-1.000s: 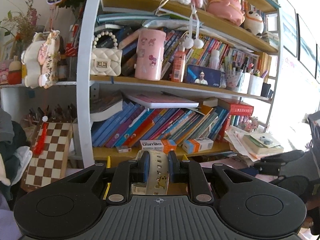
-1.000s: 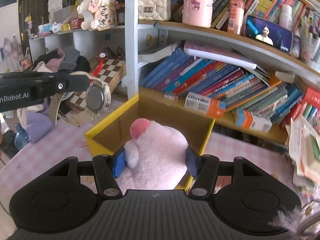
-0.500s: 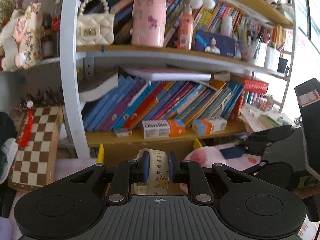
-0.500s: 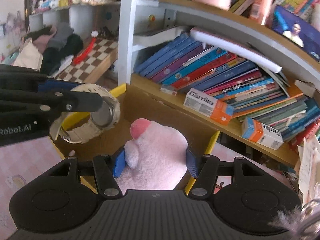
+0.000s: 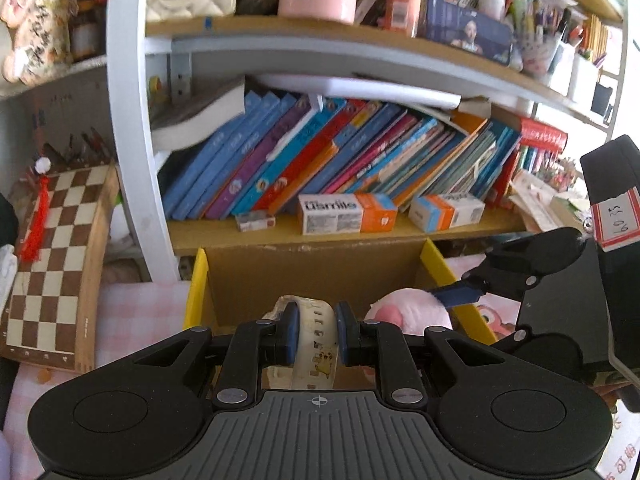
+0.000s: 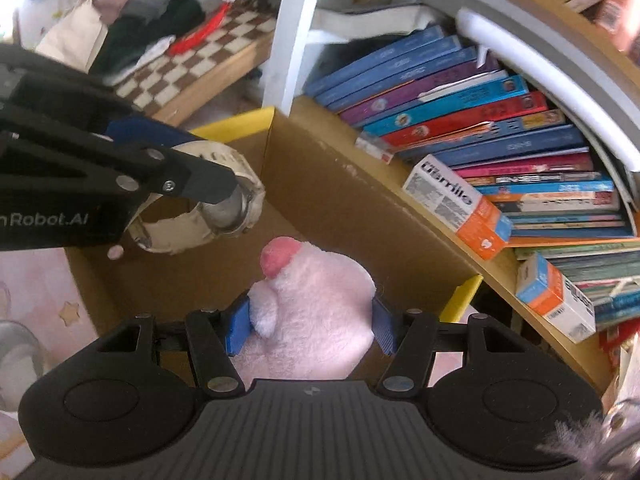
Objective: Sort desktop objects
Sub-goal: 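Lower the watch and pig into the yellow box and open both grippers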
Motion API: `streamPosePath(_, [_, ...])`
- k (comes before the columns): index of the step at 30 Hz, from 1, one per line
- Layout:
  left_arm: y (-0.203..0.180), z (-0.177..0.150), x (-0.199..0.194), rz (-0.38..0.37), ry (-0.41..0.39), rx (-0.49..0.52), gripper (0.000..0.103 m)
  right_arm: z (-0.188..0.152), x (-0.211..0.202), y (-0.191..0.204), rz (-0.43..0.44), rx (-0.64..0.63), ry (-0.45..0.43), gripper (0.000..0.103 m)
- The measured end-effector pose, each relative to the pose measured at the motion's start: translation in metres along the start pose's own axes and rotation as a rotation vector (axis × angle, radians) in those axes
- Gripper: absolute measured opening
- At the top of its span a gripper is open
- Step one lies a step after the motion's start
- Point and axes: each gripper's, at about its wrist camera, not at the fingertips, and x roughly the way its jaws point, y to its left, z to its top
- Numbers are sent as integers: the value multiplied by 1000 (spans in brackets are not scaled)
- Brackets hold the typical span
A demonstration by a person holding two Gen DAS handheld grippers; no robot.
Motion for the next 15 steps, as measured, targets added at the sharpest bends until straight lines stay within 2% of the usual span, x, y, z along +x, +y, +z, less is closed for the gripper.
streamPosePath(15, [2, -13, 47, 73, 192, 41, 18, 3, 47, -3, 89, -68, 107, 59])
